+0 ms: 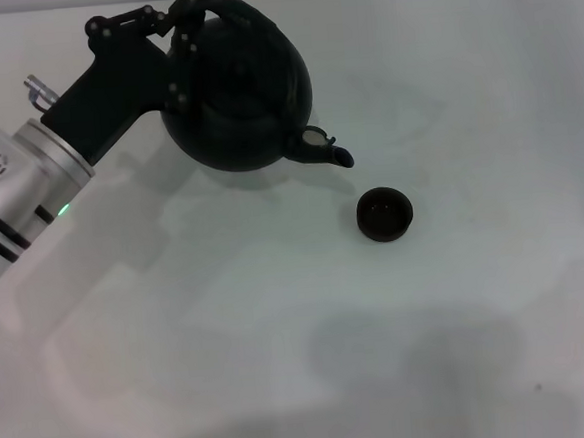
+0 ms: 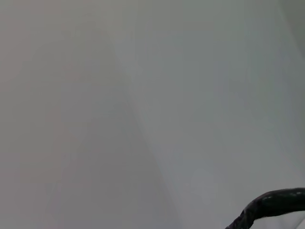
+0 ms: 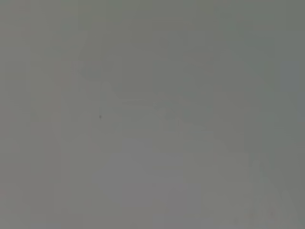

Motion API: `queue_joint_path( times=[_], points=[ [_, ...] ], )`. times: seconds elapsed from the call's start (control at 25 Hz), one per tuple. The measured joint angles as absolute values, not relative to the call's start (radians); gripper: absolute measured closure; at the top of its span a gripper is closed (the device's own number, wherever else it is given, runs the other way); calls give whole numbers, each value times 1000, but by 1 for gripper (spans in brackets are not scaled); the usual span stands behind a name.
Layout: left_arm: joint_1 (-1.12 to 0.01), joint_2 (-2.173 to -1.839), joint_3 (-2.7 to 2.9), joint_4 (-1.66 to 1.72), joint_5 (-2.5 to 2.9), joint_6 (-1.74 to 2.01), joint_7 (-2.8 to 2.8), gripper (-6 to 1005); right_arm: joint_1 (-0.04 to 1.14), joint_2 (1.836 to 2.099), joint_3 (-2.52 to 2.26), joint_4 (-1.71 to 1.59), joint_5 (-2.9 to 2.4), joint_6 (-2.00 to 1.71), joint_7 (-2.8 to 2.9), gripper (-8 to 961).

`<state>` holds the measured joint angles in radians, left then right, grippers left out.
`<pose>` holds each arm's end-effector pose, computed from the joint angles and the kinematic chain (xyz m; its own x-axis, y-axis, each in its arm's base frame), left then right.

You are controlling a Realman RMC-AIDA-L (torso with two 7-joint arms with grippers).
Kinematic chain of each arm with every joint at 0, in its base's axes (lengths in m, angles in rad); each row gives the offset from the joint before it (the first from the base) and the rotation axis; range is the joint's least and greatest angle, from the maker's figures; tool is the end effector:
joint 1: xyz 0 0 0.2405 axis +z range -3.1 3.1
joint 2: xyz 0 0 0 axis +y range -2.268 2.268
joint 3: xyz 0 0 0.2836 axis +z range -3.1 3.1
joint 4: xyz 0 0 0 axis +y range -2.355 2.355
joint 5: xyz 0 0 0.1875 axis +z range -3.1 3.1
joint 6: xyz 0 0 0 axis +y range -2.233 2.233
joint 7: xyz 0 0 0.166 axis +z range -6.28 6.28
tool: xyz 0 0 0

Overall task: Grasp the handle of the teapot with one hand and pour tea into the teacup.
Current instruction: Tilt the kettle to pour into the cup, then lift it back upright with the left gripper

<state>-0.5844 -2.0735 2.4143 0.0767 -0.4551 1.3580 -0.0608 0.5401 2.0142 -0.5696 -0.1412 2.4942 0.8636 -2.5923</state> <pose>-0.2427 0.3538 -0.0624 0.7997 -0.3274 0.5033 0.2358 -0.5996 -0.7648 0.3918 0.3984 0.0698 0.5065 -0.0294 -0.8618 -0.8463 0.1745 -0.5033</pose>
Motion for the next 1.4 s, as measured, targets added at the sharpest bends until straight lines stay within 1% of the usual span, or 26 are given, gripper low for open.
queue_joint_path(
  times=[0.52,0.92,1.4],
  points=[
    [-576,-2081,2418,163,-427,1298,70,908,558,2017,-555,-141,2495,859,-2590,118],
    [-583,-2081,2418,218,-405,1203,150,908,570,2019,-555,-140,2496,858,-2589,118],
    [-580,-2082,2417,241,-374,1178,270,907,579,2020,-555,-134,2496,862,-2586,118]
  ],
)
